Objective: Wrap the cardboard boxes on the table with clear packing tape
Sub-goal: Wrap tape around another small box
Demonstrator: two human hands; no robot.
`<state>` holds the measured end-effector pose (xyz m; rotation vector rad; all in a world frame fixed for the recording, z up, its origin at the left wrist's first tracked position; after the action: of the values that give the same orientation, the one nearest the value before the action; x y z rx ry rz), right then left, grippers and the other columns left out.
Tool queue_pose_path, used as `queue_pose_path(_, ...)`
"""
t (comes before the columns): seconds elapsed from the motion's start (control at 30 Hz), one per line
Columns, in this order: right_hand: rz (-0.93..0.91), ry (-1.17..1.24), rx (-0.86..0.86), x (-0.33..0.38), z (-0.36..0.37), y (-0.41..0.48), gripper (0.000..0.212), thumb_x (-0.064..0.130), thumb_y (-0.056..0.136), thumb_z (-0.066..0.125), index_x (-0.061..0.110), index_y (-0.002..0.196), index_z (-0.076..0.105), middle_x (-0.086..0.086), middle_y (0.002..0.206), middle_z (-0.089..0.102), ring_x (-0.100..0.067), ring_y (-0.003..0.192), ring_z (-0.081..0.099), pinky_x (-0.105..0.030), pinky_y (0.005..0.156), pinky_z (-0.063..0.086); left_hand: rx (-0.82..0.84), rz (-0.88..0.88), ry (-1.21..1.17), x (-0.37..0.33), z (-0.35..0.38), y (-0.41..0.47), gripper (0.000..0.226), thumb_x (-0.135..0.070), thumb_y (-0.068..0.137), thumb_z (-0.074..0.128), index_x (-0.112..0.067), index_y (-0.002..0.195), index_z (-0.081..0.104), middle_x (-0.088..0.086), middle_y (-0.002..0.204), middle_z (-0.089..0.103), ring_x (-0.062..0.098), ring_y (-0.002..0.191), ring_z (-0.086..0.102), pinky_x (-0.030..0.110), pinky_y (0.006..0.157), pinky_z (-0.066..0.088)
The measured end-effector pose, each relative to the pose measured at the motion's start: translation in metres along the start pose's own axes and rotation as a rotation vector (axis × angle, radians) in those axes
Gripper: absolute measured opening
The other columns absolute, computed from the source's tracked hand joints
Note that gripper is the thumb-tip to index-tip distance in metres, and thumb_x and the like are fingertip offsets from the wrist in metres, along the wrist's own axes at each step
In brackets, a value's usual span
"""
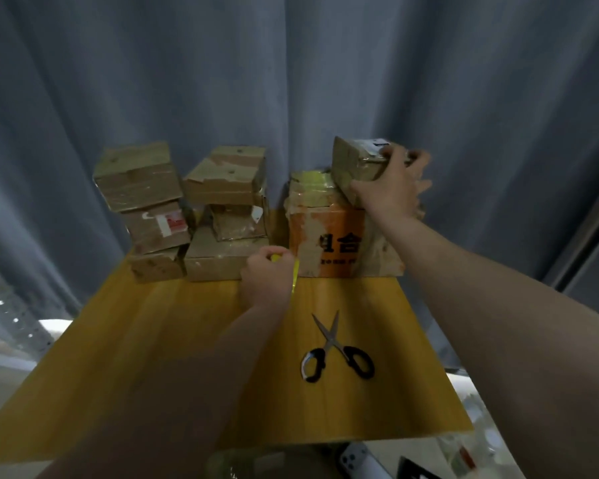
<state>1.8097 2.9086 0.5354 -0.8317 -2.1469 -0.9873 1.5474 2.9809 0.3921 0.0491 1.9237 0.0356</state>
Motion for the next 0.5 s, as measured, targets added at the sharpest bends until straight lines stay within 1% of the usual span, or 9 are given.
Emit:
queue_pose_path(0.07,-0.078,0.179,-0.094,0.009,-0.015,-0.010,0.060,0.045,0.069,0.076,0.037,0.123,0.052,0.003,0.144,0.027,-0.032,0.122,0.035,-0.047,0.096,0.050,-0.033,0.034,0.080,-0.007,0.001,-0.008,0.007,-0.034,0.097,0.062,-0.037,0.096,0.069,-0.004,0.082,0.070,0.020,0.073,0.065,0.026,0.052,0.040)
queue_pose_path(0.13,-0.171,0.380,-0.155,0.024,-0.031,-0.031,0.058,0.042,0.070,0.080,0.036,0.122,0.054,0.004,0.139,0.032,-0.025,0.123,0.040,-0.035,0.099,0.048,-0.038,0.067,0.140,-0.013,0.006,-0.018,0.006,-0.036,0.099,0.061,-0.038,0.100,0.066,-0.005,0.082,0.067,0.020,0.072,0.065,0.026,0.051,0.040)
queue_pose_path(0.2,-0.225,0.546,-0.119,0.039,-0.041,-0.058,0.055,0.040,0.075,0.084,0.035,0.121,0.054,0.003,0.136,0.037,-0.013,0.124,0.047,-0.021,0.104,0.044,-0.024,0.108,0.152,-0.019,0.008,-0.029,0.007,-0.039,0.099,0.060,-0.038,0.103,0.064,-0.007,0.087,0.066,0.020,0.077,0.065,0.030,0.057,0.049)
queue_pose_path(0.27,-0.141,0.656,-0.013,0.046,-0.041,-0.083,0.052,0.041,0.081,0.083,0.036,0.123,0.054,0.007,0.134,0.045,0.002,0.116,0.052,-0.010,0.098,0.045,0.001,0.129,0.141,-0.021,0.002,-0.038,0.010,-0.041,0.101,0.058,-0.036,0.106,0.065,-0.011,0.095,0.063,0.017,0.087,0.061,0.033,0.069,0.052)
queue_pose_path(0.3,-0.039,0.706,0.028,0.041,-0.038,-0.095,0.051,0.045,0.082,0.081,0.037,0.125,0.056,0.010,0.131,0.051,0.006,0.109,0.057,-0.016,0.097,0.051,0.017,0.133,0.134,-0.022,-0.004,-0.042,0.012,-0.041,0.101,0.058,-0.034,0.107,0.066,-0.012,0.098,0.060,0.016,0.090,0.058,0.034,0.073,0.051)
queue_pose_path(0.33,0.085,0.775,0.075,0.035,-0.033,-0.106,0.052,0.049,0.083,0.080,0.038,0.128,0.058,0.012,0.126,0.058,0.005,0.100,0.063,-0.032,0.095,0.059,0.031,0.135,0.129,-0.021,-0.013,-0.046,0.013,-0.040,0.101,0.059,-0.033,0.108,0.068,-0.011,0.100,0.059,0.017,0.094,0.058,0.034,0.076,0.050)
queue_pose_path(0.4,0.338,0.959,0.268,0.027,-0.012,-0.134,0.052,0.052,0.088,0.073,0.034,0.133,0.058,0.009,0.121,0.065,-0.012,0.099,0.071,-0.055,0.083,0.063,0.045,0.140,0.105,-0.017,-0.039,-0.053,0.013,-0.038,0.099,0.062,-0.031,0.107,0.071,-0.008,0.108,0.066,0.020,0.101,0.061,0.035,0.081,0.051)
queue_pose_path(0.43,0.452,1.039,0.380,0.025,-0.001,-0.150,0.053,0.056,0.089,0.070,0.032,0.135,0.057,0.003,0.125,0.065,-0.023,0.103,0.070,-0.059,0.083,0.062,0.045,0.137,0.094,-0.012,-0.054,-0.054,0.012,-0.036,0.098,0.063,-0.031,0.105,0.072,-0.007,0.112,0.069,0.019,0.101,0.062,0.034,0.081,0.051)
queue_pose_path(0.5,0.650,1.101,0.538,0.023,0.010,-0.183,0.058,0.066,0.089,0.064,0.025,0.130,0.060,-0.010,0.127,0.063,-0.033,0.103,0.066,-0.062,0.088,0.058,0.063,0.093,0.077,-0.001,-0.088,-0.059,0.008,-0.037,0.095,0.066,-0.034,0.099,0.073,-0.007,0.112,0.071,0.016,0.098,0.062,0.032,0.081,0.049)
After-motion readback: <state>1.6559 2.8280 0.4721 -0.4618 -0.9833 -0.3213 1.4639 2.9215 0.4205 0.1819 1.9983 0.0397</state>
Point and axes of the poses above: each hand's wrist, its own y-axis towards the middle knuckle, its own z-axis out of the palm, x = y × z, the point moved 10 cm from there along y, towards the middle knuckle
